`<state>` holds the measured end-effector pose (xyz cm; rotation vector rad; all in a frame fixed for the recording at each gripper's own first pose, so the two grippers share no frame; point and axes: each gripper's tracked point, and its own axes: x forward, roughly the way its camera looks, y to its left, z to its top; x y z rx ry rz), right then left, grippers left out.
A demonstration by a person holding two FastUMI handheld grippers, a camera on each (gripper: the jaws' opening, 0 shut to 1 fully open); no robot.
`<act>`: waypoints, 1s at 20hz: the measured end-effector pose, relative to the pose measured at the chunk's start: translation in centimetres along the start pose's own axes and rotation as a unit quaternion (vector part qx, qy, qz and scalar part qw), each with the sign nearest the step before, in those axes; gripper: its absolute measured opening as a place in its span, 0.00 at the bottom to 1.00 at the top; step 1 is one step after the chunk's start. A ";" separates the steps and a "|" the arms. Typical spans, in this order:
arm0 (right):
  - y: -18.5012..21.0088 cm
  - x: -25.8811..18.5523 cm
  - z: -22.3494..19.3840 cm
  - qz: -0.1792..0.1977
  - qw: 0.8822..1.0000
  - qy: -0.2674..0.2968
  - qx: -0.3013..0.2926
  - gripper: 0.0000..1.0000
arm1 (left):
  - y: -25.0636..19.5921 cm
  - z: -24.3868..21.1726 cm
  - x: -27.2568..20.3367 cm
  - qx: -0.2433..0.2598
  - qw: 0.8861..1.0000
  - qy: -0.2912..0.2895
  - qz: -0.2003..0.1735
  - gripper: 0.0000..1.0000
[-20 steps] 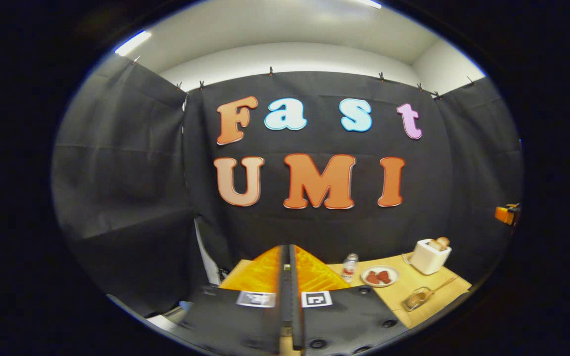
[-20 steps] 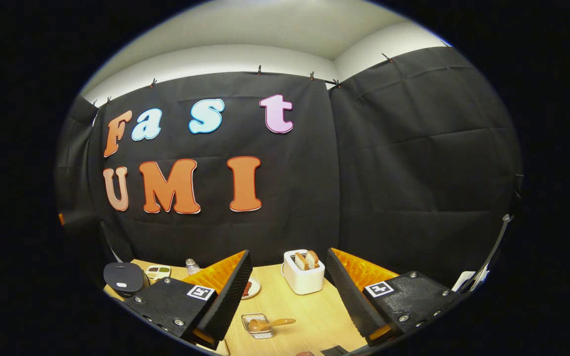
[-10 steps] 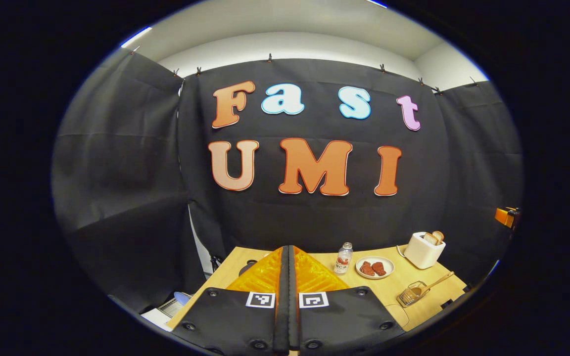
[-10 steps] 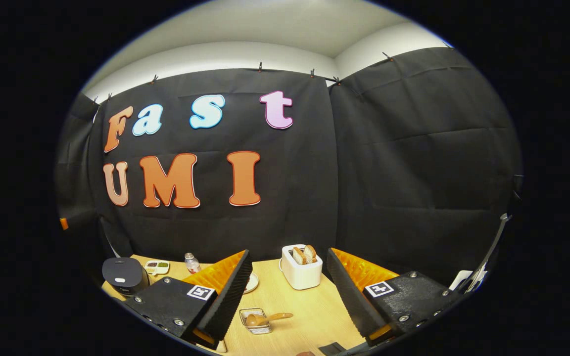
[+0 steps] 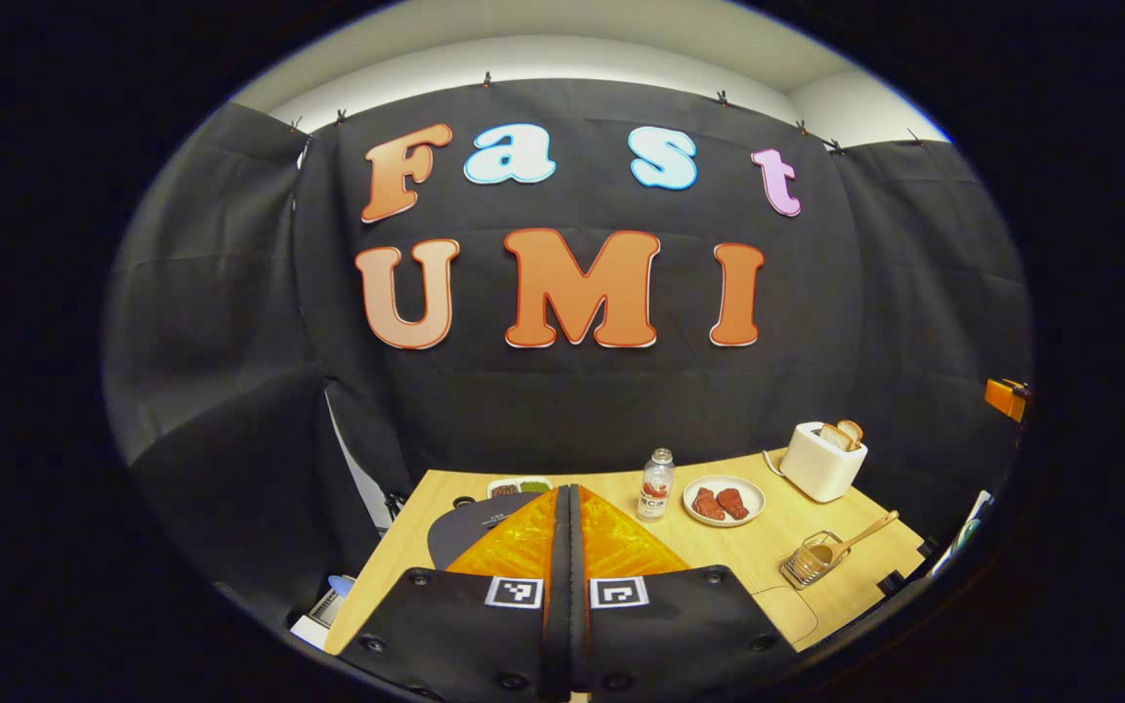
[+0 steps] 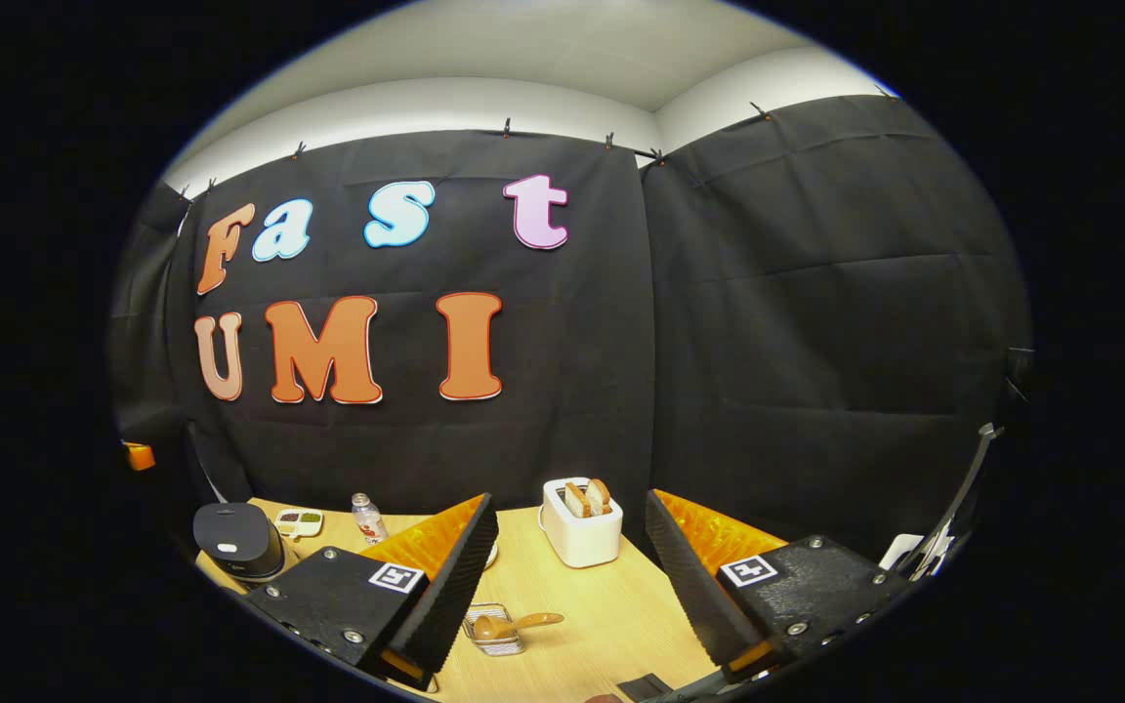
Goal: Close the left gripper, press the button to open the rice cooker; take a wooden spoon from the chopstick holder with the right hand, scoop a spoonful of rice and pour it into the rice cooker, then put the wooden spoon back into the chopstick holder.
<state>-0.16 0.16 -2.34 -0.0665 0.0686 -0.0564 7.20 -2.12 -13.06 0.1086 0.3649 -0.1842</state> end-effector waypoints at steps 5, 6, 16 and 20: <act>-1.0 0.0 -0.5 -0.011 1.000 0.005 -0.004 0.95 | -0.9 -5.5 4.4 0.004 0.998 0.057 -0.012 0.04; -1.3 0.1 -0.5 -0.017 1.000 0.005 -0.005 0.95 | -1.0 -6.9 5.0 0.003 0.997 0.069 -0.013 0.04; -2.1 -0.2 -2.0 -0.032 0.999 0.023 -0.003 0.95 | -0.9 -15.5 8.9 -0.041 0.984 0.174 -0.029 0.04; -2.0 -0.2 -2.3 -0.032 0.999 0.028 -0.005 0.95 | -0.2 -17.0 9.6 -0.032 0.979 0.199 -0.019 0.04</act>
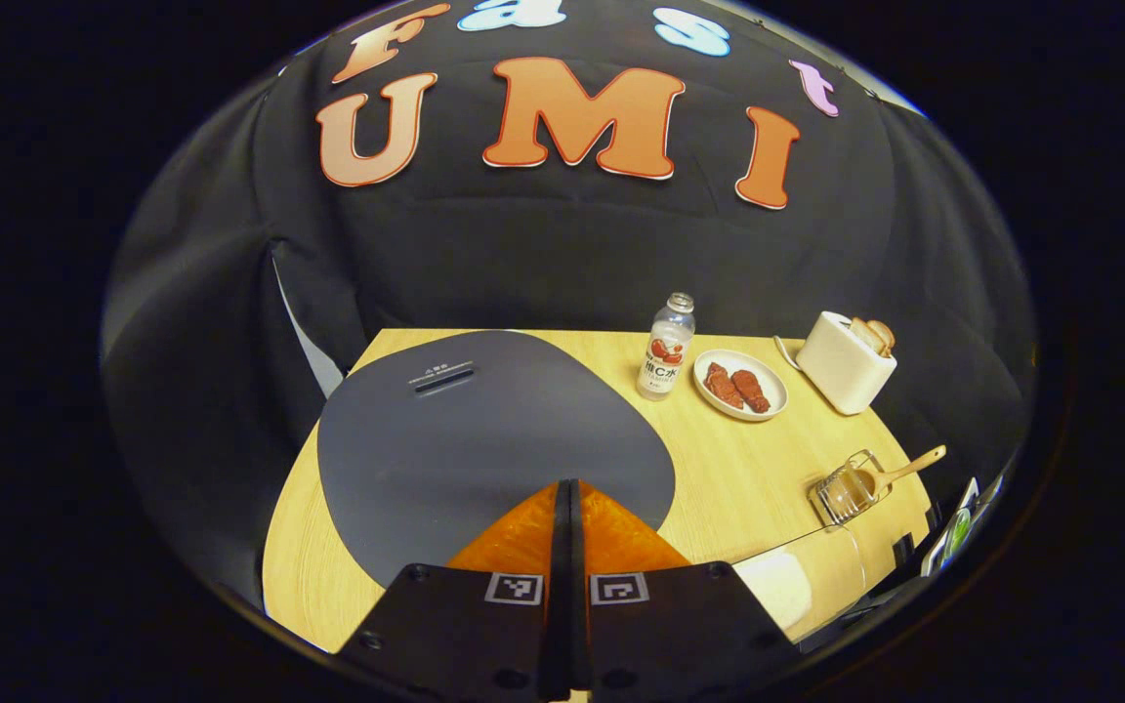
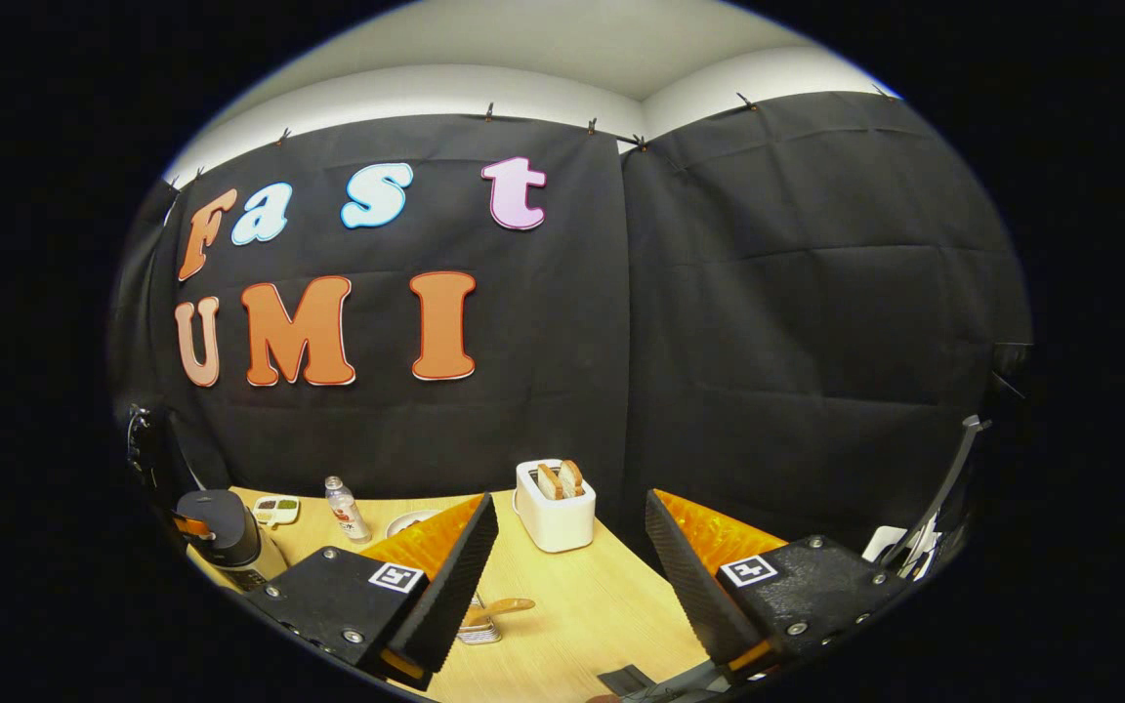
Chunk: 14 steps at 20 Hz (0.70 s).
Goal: Close the left gripper, press the button to open the rice cooker; take a wooden spoon from the chopstick holder with the right hand, scoop a spoonful of rice and pour it into the rice cooker, then put the wooden spoon back into the chopstick holder.
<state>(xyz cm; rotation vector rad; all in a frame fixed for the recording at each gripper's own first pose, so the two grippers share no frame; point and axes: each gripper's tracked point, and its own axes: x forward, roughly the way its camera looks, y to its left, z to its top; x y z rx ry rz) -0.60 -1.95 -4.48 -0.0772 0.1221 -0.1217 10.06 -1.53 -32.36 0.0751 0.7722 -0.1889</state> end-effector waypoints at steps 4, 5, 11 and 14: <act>0.0 0.2 -0.1 0.000 1.000 0.001 0.012 0.95 | -0.1 0.1 0.3 0.002 1.000 -0.002 -0.002 0.01; 0.1 0.3 0.0 0.000 1.000 0.000 0.014 0.95 | -0.2 -0.1 0.4 0.006 1.000 0.005 -0.002 0.07; 0.6 0.5 -0.1 0.004 1.000 -0.001 0.023 0.95 | -0.3 -1.5 0.4 0.002 0.999 0.046 -0.018 0.05; 0.8 0.2 -0.2 0.007 1.000 0.000 0.029 0.95 | -0.2 -1.4 0.4 0.026 0.998 0.051 -0.011 0.05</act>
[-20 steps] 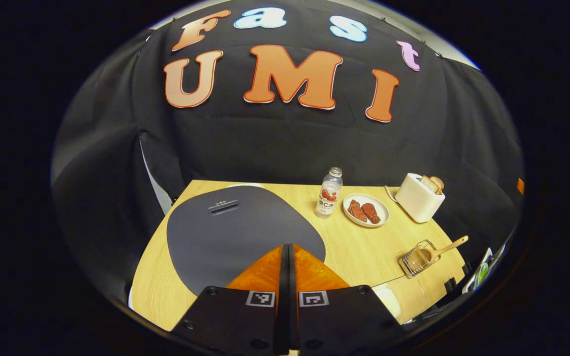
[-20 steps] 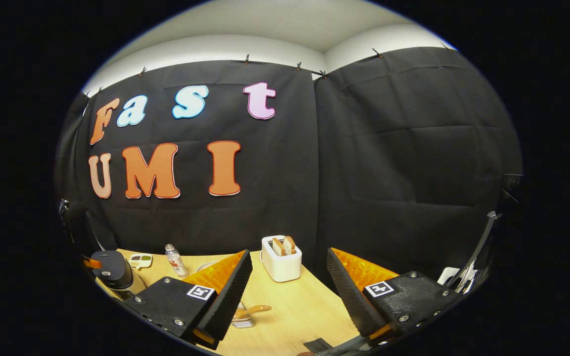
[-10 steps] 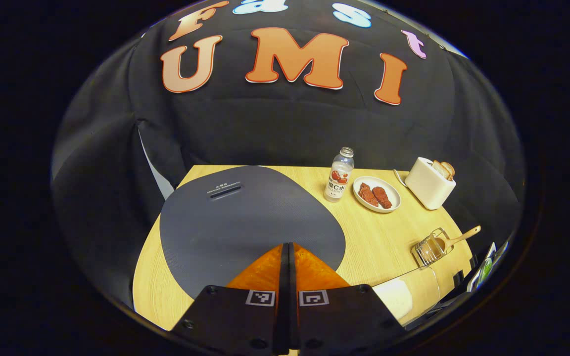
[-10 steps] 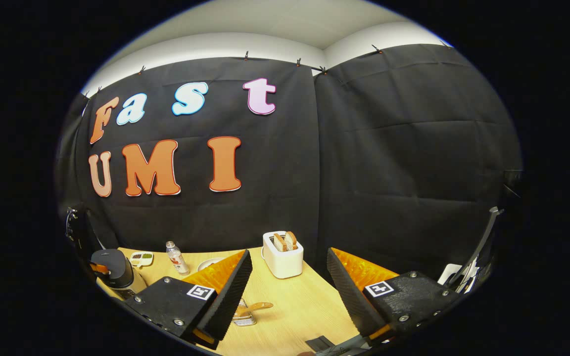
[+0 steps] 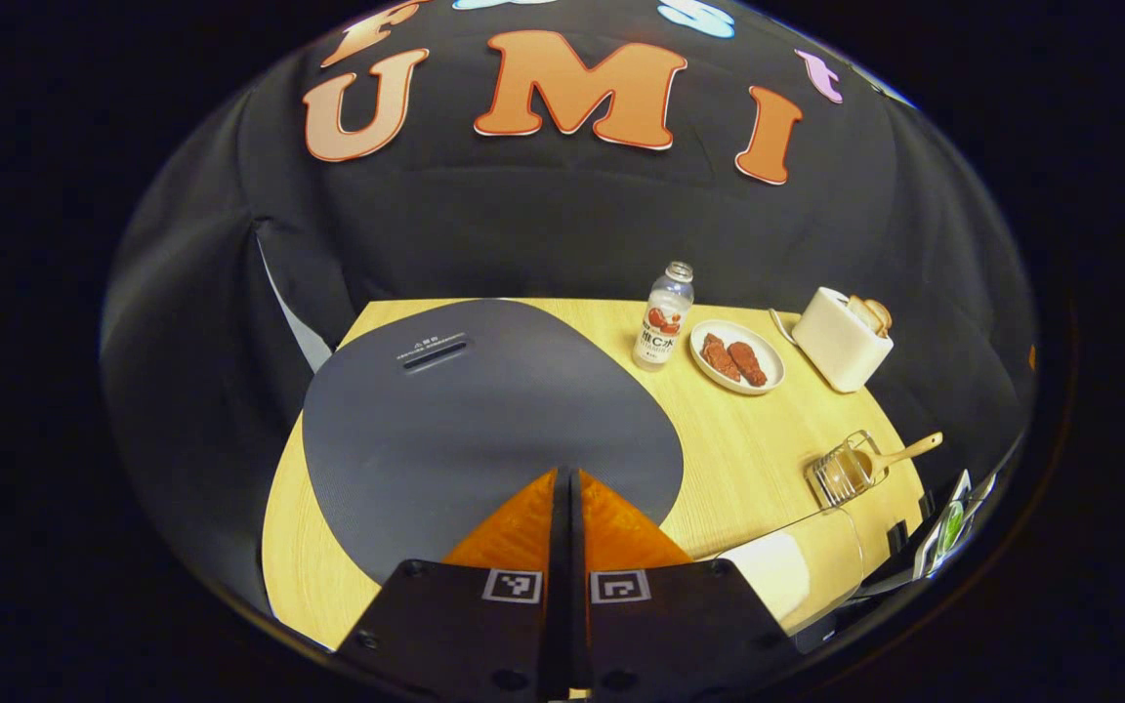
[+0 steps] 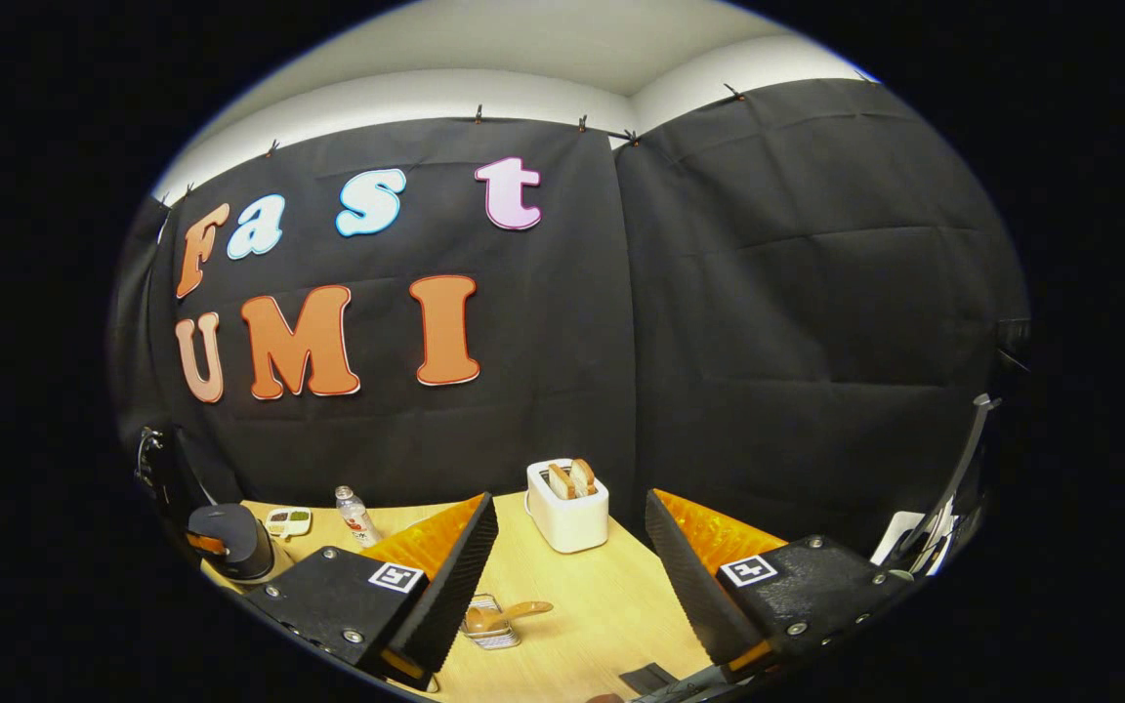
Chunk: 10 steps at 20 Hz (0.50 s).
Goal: Close the left gripper, press the button to open the rice cooker; take a wooden spoon from the chopstick holder with the right hand, scoop a spoonful of rice and pour it into the rice cooker, then put the wooden spoon back into the chopstick holder.
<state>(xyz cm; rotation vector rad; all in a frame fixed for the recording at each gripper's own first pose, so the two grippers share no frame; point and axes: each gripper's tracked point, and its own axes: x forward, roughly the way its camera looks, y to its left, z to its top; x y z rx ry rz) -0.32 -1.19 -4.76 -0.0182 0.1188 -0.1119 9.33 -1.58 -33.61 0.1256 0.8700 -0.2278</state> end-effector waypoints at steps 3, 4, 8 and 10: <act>0.1 -0.1 0.3 0.002 1.000 -0.006 0.001 0.95 | -0.2 0.8 -0.1 0.035 0.999 -0.014 0.016 0.05; 0.1 -0.3 0.5 0.002 1.000 -0.009 0.001 0.95 | -0.3 0.9 -0.4 0.034 0.999 -0.019 0.017 0.05; 0.6 -0.4 1.5 0.011 1.000 -0.021 0.004 0.95 | 0.4 4.6 -2.7 -0.007 0.995 -0.092 0.035 0.05; 1.1 -0.6 2.2 0.023 0.999 -0.037 0.011 0.95 | 2.0 8.8 -6.2 -0.009 0.986 -0.156 0.061 0.02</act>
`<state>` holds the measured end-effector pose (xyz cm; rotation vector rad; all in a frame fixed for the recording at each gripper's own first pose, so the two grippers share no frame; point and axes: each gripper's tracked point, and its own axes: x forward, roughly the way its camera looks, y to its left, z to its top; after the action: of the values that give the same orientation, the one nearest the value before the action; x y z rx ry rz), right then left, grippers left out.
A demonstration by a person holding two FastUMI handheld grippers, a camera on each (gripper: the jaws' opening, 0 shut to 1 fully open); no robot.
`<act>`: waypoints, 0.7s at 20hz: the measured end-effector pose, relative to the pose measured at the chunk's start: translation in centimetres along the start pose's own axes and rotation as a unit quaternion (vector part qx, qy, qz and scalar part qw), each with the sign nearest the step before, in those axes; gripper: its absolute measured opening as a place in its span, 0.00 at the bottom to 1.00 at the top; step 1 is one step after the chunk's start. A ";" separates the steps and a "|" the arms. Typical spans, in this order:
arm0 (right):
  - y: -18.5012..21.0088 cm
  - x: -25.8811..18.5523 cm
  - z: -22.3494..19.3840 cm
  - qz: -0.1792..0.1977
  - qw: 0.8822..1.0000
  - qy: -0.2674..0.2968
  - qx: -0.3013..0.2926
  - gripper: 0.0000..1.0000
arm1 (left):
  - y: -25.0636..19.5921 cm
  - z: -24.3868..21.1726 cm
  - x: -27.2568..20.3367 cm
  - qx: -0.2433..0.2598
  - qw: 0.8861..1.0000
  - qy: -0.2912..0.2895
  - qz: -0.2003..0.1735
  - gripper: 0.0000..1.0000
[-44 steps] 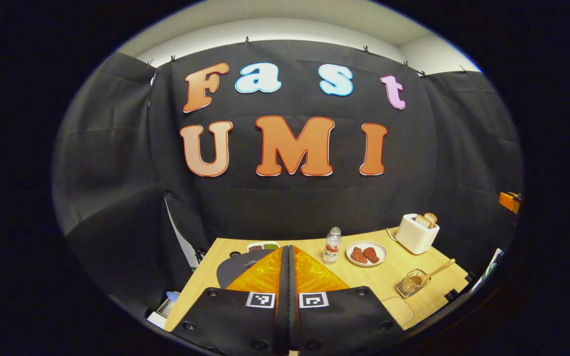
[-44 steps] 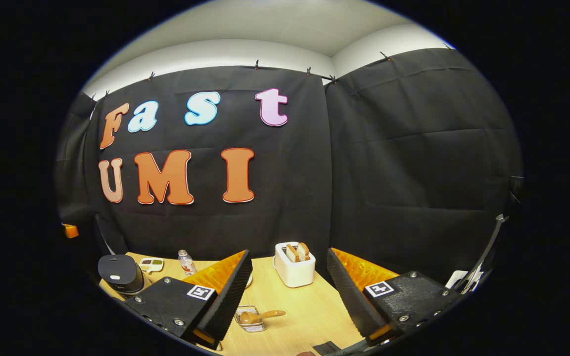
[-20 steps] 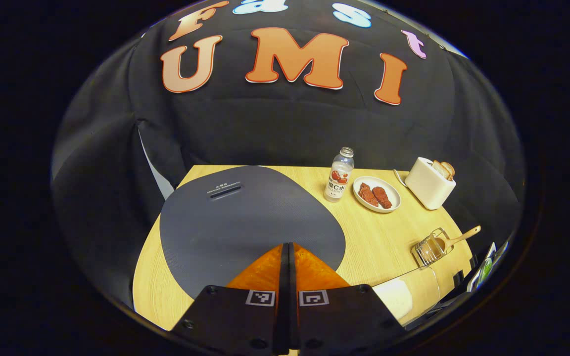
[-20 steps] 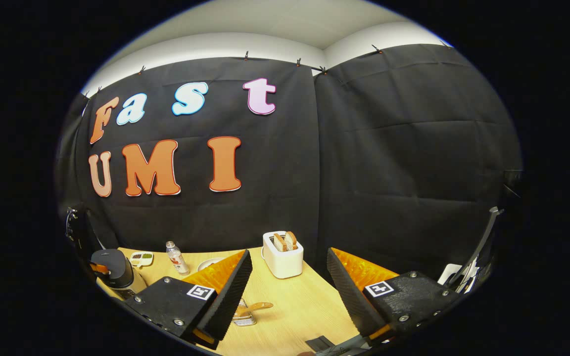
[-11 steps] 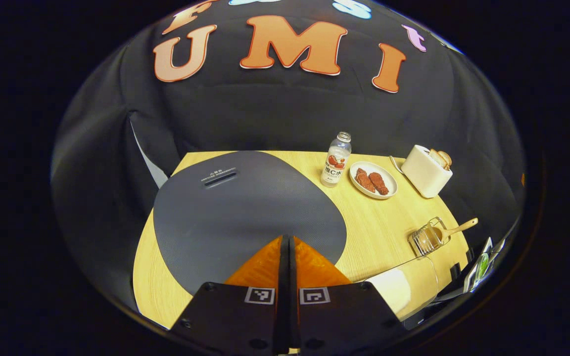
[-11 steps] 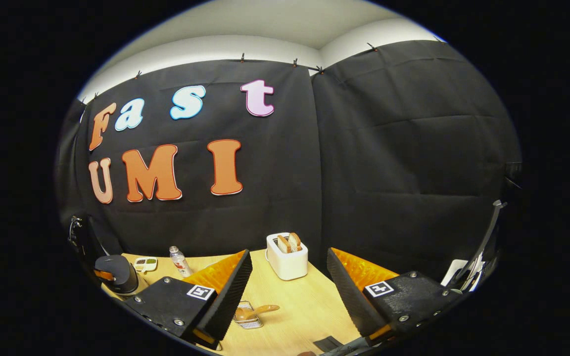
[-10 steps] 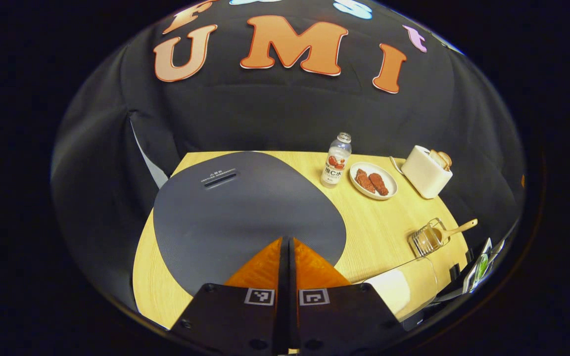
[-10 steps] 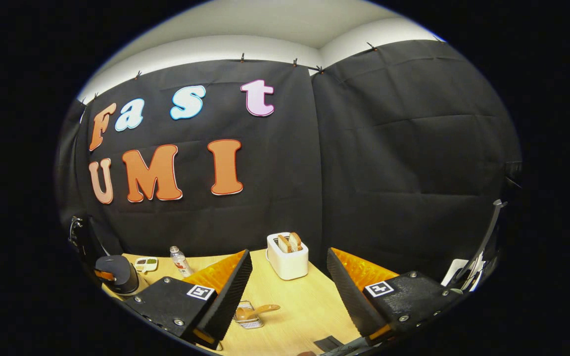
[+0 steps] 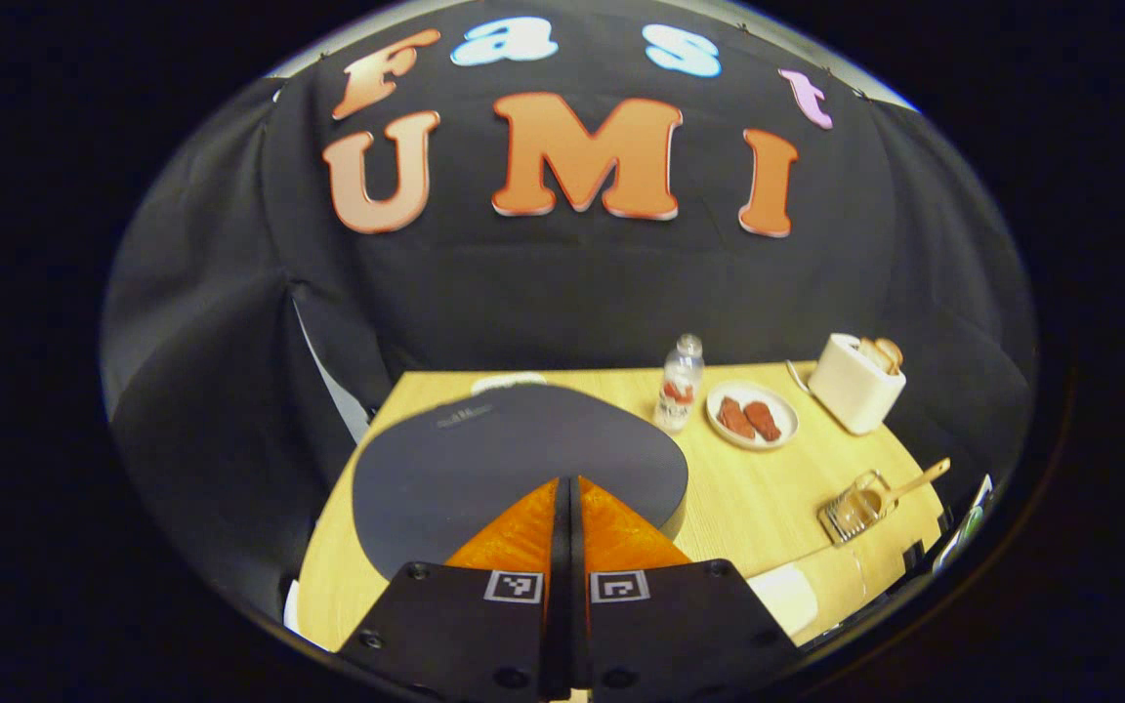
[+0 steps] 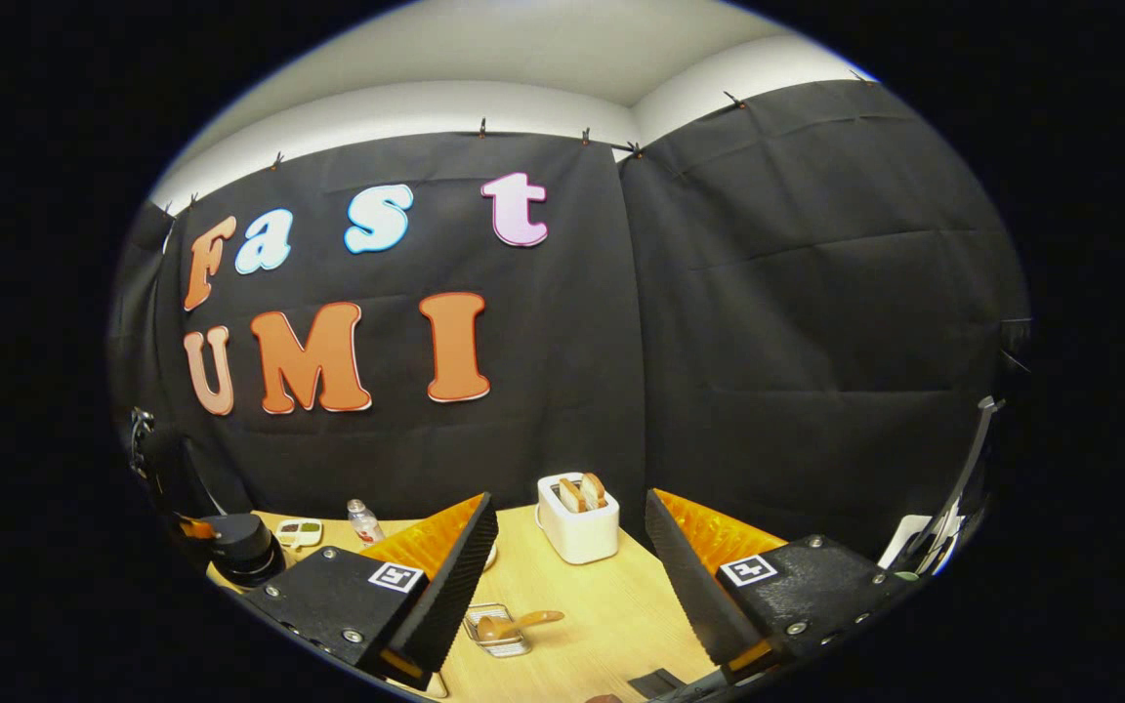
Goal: Close the left gripper, press the button to open the rice cooker; take a wooden spoon from the chopstick holder with the right hand, scoop a spoonful of rice and pour it into the rice cooker, then put the wooden spoon back into the chopstick holder.
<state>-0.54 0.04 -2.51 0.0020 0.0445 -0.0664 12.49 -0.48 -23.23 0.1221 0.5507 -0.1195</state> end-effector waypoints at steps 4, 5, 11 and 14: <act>0.7 0.0 0.5 0.010 1.000 -0.009 0.001 0.95 | 1.0 8.4 -6.0 -0.007 0.994 -0.104 0.012 0.04; 1.0 -0.1 0.7 0.017 1.000 -0.013 0.003 0.95 | 1.4 9.5 -7.1 -0.009 0.993 -0.120 0.018 0.04; 1.3 -0.1 1.6 0.019 0.999 -0.030 0.010 0.95 | 2.7 13.5 -14.5 -0.022 0.980 -0.195 0.028 0.04; 1.7 0.0 1.5 0.028 0.999 -0.031 0.012 0.95 | 3.3 13.9 -16.5 -0.017 0.977 -0.208 0.039 0.07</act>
<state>-0.39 1.71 -1.00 0.0251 -0.0179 -0.0103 6.14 2.03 -2.53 0.0821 0.1302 -0.0567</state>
